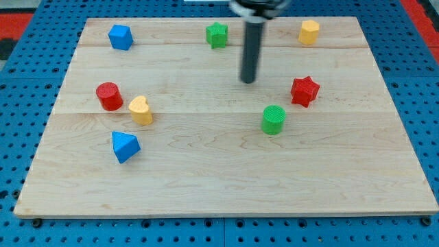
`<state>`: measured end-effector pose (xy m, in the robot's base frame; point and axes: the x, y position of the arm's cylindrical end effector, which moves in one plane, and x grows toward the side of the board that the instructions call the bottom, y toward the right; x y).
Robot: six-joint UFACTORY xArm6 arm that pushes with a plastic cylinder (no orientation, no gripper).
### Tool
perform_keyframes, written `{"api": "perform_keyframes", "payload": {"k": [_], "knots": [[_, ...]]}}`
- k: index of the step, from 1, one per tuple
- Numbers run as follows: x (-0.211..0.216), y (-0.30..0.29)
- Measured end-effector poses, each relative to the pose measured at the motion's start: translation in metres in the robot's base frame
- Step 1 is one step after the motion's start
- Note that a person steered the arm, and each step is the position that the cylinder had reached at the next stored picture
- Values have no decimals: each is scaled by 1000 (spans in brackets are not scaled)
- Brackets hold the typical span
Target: Move the arm right to green circle
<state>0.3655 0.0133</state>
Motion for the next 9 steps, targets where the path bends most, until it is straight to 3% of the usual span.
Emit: {"api": "perform_keyframes", "payload": {"k": [2,3,7,9], "knots": [[52,-138],[59,-183],[49,-211],[49,-160]]}}
